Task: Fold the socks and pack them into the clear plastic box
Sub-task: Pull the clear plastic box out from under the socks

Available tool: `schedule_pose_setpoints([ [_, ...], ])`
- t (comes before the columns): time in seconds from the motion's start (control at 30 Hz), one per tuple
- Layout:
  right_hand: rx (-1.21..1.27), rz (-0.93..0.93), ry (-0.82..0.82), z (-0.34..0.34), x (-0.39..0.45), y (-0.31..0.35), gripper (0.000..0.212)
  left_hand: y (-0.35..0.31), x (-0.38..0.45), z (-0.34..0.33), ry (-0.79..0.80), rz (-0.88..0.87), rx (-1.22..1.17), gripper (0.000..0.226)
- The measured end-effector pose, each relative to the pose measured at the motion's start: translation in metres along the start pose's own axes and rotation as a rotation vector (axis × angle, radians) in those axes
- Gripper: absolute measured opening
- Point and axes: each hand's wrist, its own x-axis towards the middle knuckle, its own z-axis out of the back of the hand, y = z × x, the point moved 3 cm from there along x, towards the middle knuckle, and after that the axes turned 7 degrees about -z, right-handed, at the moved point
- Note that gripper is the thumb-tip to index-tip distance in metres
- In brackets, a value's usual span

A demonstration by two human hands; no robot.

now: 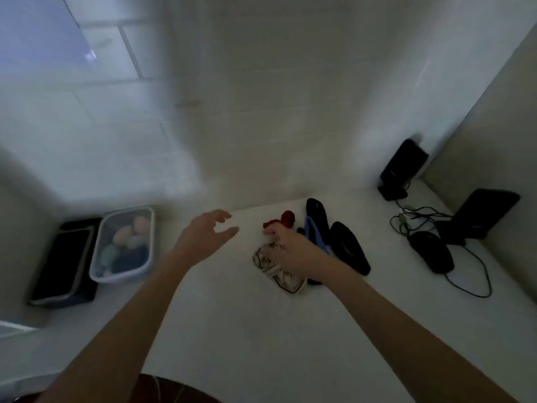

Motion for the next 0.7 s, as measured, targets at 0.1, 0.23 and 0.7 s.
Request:
schedule_pose_setpoints([
  [0.1,-0.132,-0.003,0.091,-0.031,0.006,-0.026,0.061,0.022,-0.002,-0.029,0.024,0.067,-0.079,0.038],
  [0.23,-0.132,0.11,0.02,-0.05,0.012,-0.04,0.056,0.035,0.011,-0.05,0.022,-0.015,-0.111,0.018],
  [0.7,-0.038,0.323,-0.345,-0.071,0.004,-0.052,0.014,0.065,-0.019,-0.061,0.361,-0.294,-0.774,0.053],
])
